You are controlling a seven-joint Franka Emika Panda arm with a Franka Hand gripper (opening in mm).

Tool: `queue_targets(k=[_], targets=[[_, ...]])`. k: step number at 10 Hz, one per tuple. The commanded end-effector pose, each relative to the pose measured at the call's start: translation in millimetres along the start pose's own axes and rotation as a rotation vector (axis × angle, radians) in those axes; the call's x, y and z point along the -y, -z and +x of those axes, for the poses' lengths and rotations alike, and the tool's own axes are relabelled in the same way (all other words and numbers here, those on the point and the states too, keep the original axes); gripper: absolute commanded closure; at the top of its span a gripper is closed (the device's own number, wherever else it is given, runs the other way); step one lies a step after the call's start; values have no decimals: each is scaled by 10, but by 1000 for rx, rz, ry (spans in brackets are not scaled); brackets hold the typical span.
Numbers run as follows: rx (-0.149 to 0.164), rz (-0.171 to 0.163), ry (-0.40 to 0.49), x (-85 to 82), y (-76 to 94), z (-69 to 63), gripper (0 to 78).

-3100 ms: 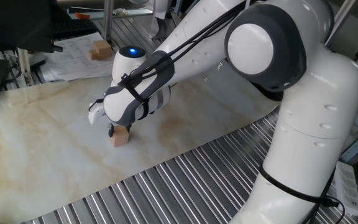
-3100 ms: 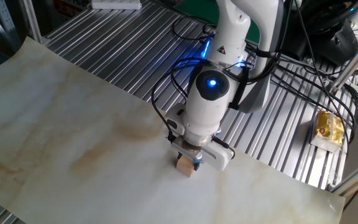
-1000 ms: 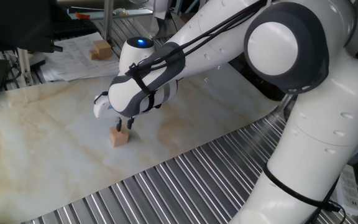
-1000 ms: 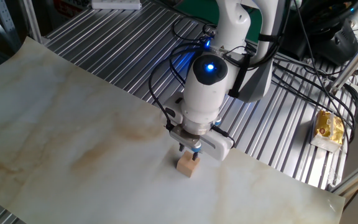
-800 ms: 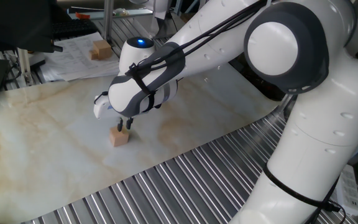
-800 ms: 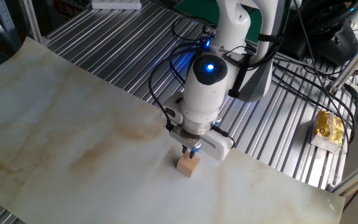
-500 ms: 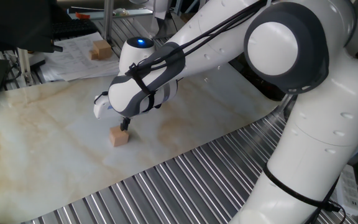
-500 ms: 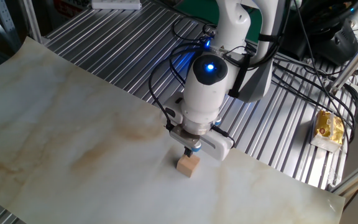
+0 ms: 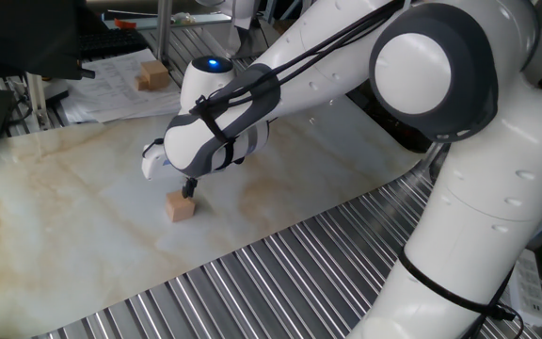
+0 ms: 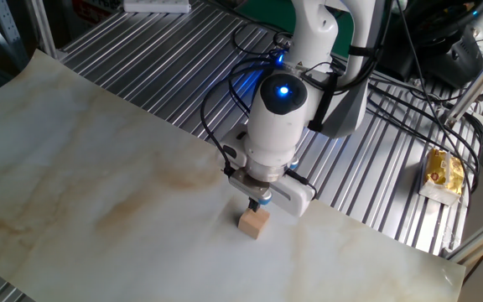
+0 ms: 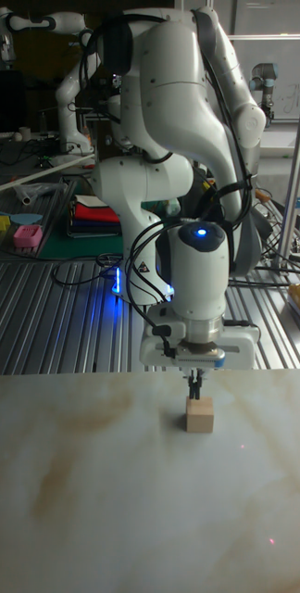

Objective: Pick up the small block on the left and move it to the right

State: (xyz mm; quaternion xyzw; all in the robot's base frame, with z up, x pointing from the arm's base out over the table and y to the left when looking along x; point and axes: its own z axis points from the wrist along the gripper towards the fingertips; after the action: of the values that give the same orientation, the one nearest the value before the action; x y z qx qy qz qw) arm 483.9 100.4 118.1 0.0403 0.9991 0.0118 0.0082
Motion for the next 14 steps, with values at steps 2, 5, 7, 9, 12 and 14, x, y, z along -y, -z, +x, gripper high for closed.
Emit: queue_targets(k=[2,5,7,9,12,14], targets=[[-26,40,96,527,569,-239,749],[-27,47,104,594,634,-245,749],[-31,50,118,691,708,-289,749],[-32,43,120,763,757,-318,749],[-38,-3,94,806,779,-324,749],[-47,-14,96,833,809,-299,749]])
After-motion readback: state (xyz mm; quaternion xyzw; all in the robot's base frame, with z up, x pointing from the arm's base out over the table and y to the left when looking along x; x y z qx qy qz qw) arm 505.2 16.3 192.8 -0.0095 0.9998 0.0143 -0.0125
